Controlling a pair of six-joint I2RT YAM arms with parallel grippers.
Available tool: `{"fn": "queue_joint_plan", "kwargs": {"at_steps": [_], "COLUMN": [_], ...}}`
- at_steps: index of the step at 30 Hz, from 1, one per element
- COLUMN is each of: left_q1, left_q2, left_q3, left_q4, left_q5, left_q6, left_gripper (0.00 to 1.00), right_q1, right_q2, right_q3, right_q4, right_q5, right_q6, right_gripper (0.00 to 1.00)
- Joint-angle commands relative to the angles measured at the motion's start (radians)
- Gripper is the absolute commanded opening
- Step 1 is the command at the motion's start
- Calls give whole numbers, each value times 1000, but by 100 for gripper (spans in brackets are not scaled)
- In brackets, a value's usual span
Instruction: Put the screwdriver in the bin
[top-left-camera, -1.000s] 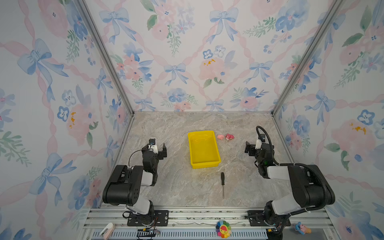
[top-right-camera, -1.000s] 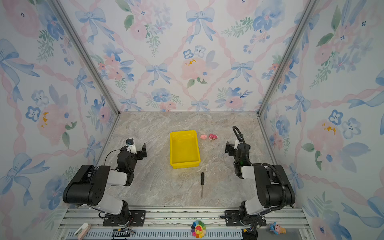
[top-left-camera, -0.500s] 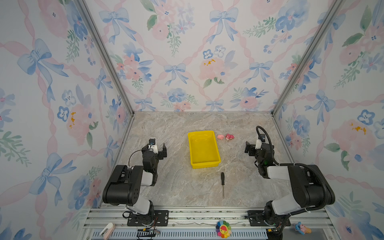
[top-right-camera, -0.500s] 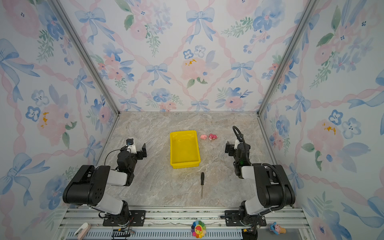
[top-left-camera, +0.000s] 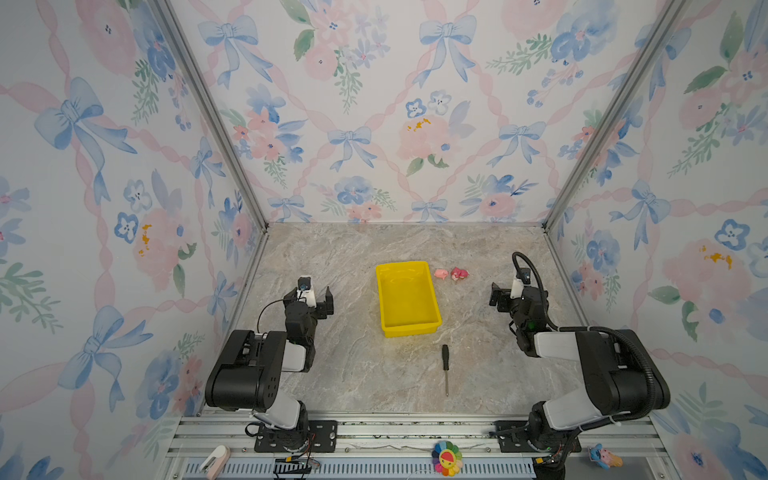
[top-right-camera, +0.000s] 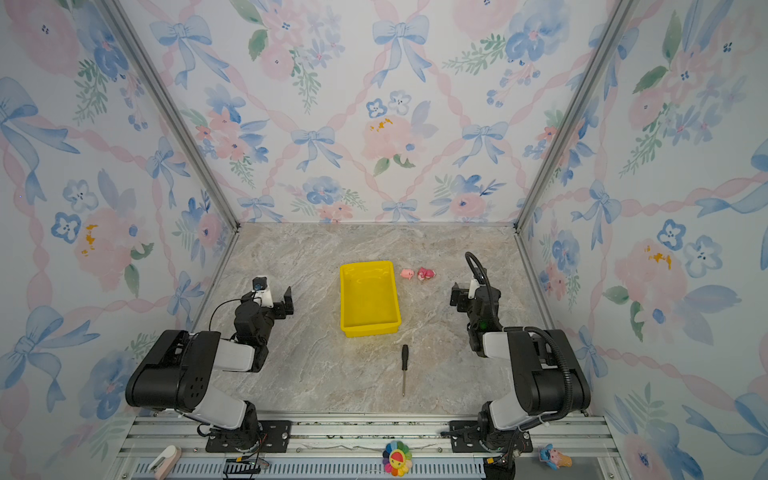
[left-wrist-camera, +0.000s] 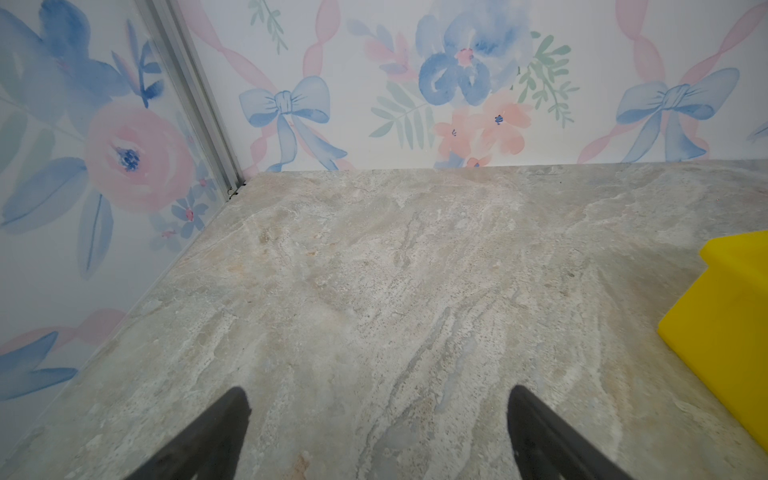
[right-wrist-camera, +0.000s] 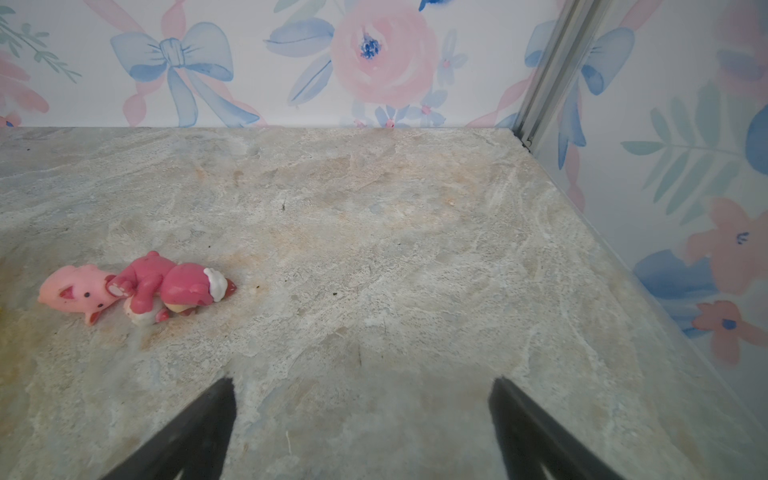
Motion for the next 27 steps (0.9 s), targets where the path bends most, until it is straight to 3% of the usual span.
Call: {"fn": "queue_joint_plan", "kwargs": {"at_steps": [1, 19, 27], "left_q1": [3, 4, 6], "left_q2": [11, 9, -23], "left_q3": [-8, -1, 26], "left_q4": [20, 16, -59], "left_q5": [12, 6, 3], "left_q6": [-9, -10, -13], "left_gripper": [98, 97, 97], "right_q1": [-1, 0, 4], "right_q2": [13, 10, -62], "right_q3": [-10, -14, 29], "right_q4": [28, 35, -105], "right_q5": [-1, 7, 25], "right_q6": [-14, -16, -12], "right_gripper": [97, 97, 97]}}
